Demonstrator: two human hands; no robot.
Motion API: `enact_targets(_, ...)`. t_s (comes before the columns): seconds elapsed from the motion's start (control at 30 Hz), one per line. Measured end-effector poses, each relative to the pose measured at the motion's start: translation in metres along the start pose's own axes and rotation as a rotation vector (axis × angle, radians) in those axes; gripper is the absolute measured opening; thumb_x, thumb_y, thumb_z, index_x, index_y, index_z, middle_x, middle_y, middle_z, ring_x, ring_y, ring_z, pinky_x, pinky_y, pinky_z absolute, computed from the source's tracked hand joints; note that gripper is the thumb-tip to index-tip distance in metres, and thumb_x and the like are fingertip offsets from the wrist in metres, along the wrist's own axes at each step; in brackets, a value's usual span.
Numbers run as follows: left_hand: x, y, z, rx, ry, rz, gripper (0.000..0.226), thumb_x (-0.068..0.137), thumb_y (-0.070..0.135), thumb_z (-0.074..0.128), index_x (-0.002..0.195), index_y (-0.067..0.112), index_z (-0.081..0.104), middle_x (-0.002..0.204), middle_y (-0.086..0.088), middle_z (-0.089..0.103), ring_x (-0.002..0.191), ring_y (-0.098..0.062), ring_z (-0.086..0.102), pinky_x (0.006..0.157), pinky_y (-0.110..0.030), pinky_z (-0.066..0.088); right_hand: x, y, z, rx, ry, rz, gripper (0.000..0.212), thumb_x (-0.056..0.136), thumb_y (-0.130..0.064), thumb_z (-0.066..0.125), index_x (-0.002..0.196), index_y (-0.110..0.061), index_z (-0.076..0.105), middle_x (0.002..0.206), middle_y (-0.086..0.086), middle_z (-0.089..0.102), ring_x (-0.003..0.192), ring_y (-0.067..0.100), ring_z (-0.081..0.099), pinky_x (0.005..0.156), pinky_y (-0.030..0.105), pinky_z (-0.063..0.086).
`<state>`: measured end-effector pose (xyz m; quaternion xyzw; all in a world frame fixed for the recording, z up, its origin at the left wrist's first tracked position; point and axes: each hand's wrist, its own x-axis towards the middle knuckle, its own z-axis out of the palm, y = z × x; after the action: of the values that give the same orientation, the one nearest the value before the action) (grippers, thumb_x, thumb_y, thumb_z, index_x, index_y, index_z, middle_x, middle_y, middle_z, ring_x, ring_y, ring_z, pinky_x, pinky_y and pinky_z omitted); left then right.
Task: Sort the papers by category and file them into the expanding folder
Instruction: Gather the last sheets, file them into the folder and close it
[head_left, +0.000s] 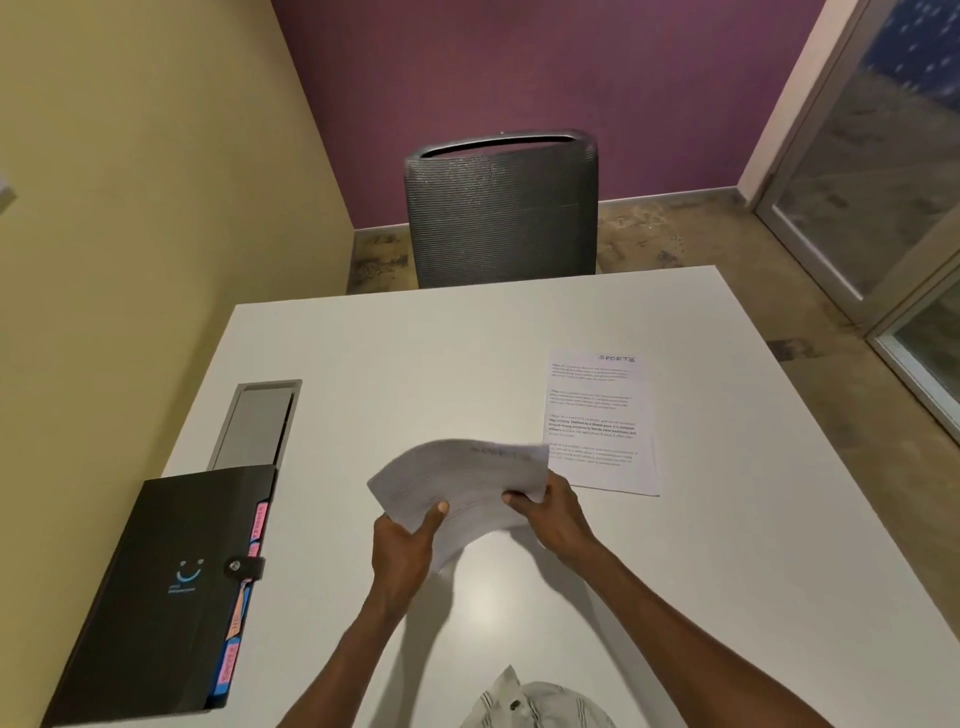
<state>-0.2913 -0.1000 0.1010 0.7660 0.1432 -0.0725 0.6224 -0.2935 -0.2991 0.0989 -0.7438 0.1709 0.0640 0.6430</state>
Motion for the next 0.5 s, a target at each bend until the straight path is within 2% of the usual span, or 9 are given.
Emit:
enact_targets(0.07, 0.003, 0.003, 0.000, 0.003, 0.020, 0.005, 0.014, 0.086, 0.022, 0.076, 0.097, 0.022, 0.068, 0.089, 0.008, 0.073, 0.084, -0.004, 0.069, 0.065, -0.016, 0.050, 0.003, -0.006, 0.000, -0.003, -0.003, 0.003, 0.024, 0.085, -0.011, 0.071, 0.104, -0.024, 0.063, 0.094, -0.011, 0.068, 0.085, 0.002, 0.064, 0.068, 0.009, 0.048)
enact_targets(0.13, 0.006, 0.002, 0.001, 0.021, 0.021, 0.014, 0.015, 0.087, 0.022, 0.075, 0.099, 0.021, 0.067, 0.089, 0.009, 0.072, 0.084, -0.002, 0.067, 0.064, -0.013, 0.048, 0.006, -0.006, -0.001, -0.003, -0.009, -0.012, 0.026, 0.085, -0.013, 0.071, 0.105, -0.028, 0.063, 0.097, -0.011, 0.069, 0.088, 0.003, 0.065, 0.073, 0.014, 0.050)
enact_targets(0.2, 0.006, -0.005, 0.002, 0.069, 0.005, 0.003, 0.016, 0.087, 0.022, 0.074, 0.101, 0.019, 0.067, 0.090, 0.008, 0.072, 0.084, -0.002, 0.066, 0.060, -0.010, 0.047, 0.004, 0.001, -0.001, -0.019, -0.010, 0.011, 0.025, 0.085, -0.013, 0.071, 0.105, -0.026, 0.064, 0.097, -0.008, 0.070, 0.087, 0.006, 0.065, 0.069, 0.009, 0.049)
enact_targets(0.33, 0.007, -0.025, 0.005, 0.154, -0.017, -0.001, 0.018, 0.088, 0.022, 0.073, 0.103, 0.012, 0.068, 0.091, 0.006, 0.072, 0.086, -0.010, 0.068, 0.062, -0.017, 0.049, 0.002, 0.020, 0.002, -0.020, 0.014, 0.099, 0.022, 0.085, -0.008, 0.071, 0.102, -0.018, 0.064, 0.096, 0.000, 0.068, 0.085, 0.014, 0.062, 0.061, 0.003, 0.044)
enact_targets(0.4, 0.012, -0.024, 0.006, 0.173, -0.005, -0.006, 0.018, 0.089, 0.022, 0.071, 0.103, 0.010, 0.068, 0.089, 0.007, 0.071, 0.082, -0.006, 0.066, 0.063, -0.022, 0.047, 0.005, 0.021, 0.002, -0.032, 0.008, 0.090, 0.024, 0.086, -0.009, 0.069, 0.107, -0.019, 0.063, 0.095, -0.002, 0.068, 0.082, 0.010, 0.063, 0.061, 0.004, 0.045)
enact_targets(0.5, 0.025, -0.016, 0.005, 0.245, -0.006, 0.029, 0.018, 0.092, 0.024, 0.068, 0.103, 0.011, 0.067, 0.089, 0.006, 0.070, 0.079, -0.001, 0.063, 0.058, -0.016, 0.044, 0.015, 0.021, -0.005, -0.050, -0.054, 0.078, 0.027, 0.086, -0.006, 0.069, 0.107, -0.022, 0.062, 0.094, -0.009, 0.068, 0.082, 0.001, 0.063, 0.065, 0.006, 0.048)
